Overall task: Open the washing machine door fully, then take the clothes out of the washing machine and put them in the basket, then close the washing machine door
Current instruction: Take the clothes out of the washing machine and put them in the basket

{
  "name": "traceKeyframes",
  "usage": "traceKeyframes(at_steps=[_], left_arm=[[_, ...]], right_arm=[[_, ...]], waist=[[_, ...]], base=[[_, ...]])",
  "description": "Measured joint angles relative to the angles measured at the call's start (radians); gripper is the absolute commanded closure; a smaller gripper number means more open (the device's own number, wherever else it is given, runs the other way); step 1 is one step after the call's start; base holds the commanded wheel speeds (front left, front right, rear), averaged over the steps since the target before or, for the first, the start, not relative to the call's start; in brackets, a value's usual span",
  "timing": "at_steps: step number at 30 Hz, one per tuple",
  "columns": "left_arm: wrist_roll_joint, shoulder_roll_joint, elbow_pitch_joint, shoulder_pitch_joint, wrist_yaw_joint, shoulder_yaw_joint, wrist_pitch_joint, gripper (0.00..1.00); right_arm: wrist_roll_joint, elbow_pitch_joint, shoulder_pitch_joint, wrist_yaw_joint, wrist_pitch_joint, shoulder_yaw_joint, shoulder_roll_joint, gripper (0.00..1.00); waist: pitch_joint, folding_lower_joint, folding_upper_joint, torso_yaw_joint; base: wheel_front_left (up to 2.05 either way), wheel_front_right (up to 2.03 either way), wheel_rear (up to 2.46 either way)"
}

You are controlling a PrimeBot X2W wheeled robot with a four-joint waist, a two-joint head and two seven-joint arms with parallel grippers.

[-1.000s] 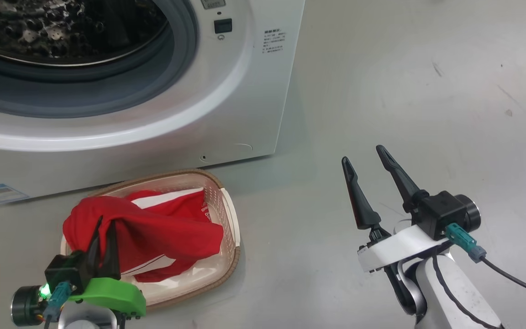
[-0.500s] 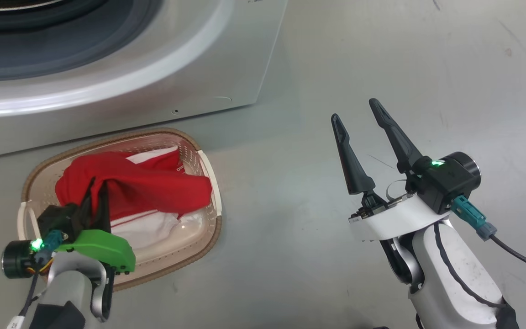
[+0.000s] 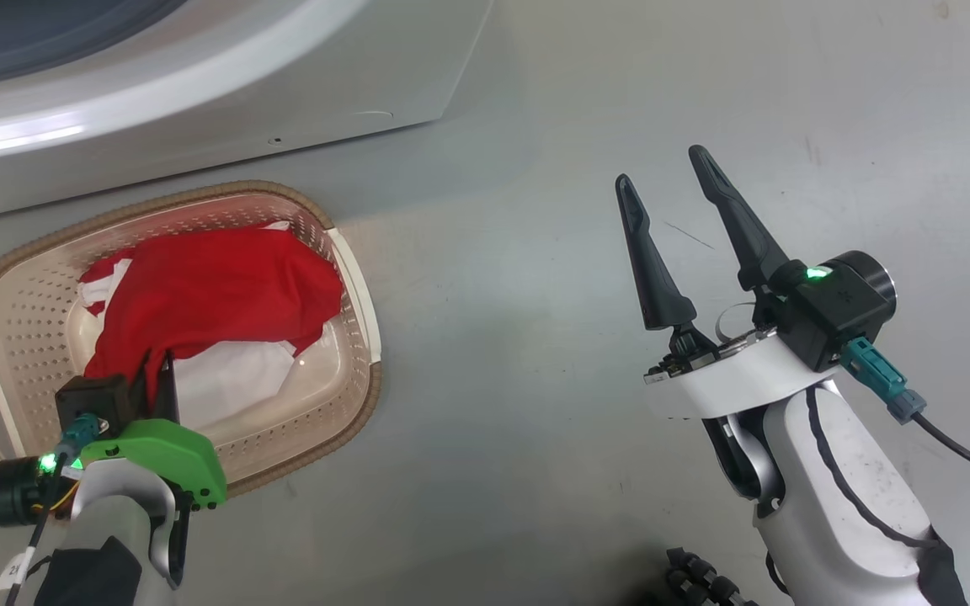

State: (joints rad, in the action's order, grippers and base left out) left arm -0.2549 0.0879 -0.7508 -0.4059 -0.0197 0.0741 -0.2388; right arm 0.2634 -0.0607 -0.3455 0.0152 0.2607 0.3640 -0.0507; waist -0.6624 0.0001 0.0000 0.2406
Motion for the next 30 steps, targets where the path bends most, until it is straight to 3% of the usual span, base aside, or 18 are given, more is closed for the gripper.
traceKeyframes(at_steps=[5,7,8,9,23,27,30], left_arm=[[-0.009,-0.002,-0.070,-0.025,0.007,-0.005,0.001,1.00],[-0.009,-0.002,-0.086,-0.037,0.008,-0.005,0.001,0.72],[-0.009,-0.002,-0.095,-0.045,0.009,-0.005,0.001,0.21],[-0.009,-0.002,-0.103,-0.053,0.013,-0.005,0.000,0.00],[-0.026,-0.022,-0.153,-0.087,0.039,-0.008,-0.010,0.00],[-0.027,-0.031,-0.133,-0.087,0.048,-0.009,-0.010,0.00],[-0.031,-0.037,-0.038,-0.087,0.053,-0.027,-0.010,0.00]], right_arm=[[0.000,-0.004,-0.017,0.000,0.000,0.001,0.000,0.00],[0.000,-0.007,-0.020,0.000,0.000,0.002,0.000,0.00],[0.000,-0.010,-0.020,0.000,0.000,0.002,0.000,0.00],[0.000,-0.013,-0.020,0.000,0.000,0.002,0.000,0.00],[0.001,-0.067,-0.015,-0.003,0.000,-0.019,0.000,0.00],[0.000,-0.085,-0.009,-0.008,0.000,-0.027,0.000,0.00],[-0.001,-0.110,0.006,-0.007,0.000,-0.040,0.000,0.00]], waist=[[-0.013,0.0000,0.0000,-0.002],[-0.014,0.0000,0.0000,-0.003],[-0.013,0.0000,0.0000,-0.003],[-0.011,0.0000,0.0000,-0.003],[0.080,-0.0001,0.0000,-0.027],[0.110,-0.0001,0.0000,-0.039],[0.154,-0.0001,0.0000,-0.056]], base=[[0.00,0.00,0.00],[0.00,0.00,0.00],[0.00,0.00,0.00],[0.00,0.00,0.00],[0.00,0.00,0.00],[0.00,0.00,0.00],[0.00,0.00,0.00]])
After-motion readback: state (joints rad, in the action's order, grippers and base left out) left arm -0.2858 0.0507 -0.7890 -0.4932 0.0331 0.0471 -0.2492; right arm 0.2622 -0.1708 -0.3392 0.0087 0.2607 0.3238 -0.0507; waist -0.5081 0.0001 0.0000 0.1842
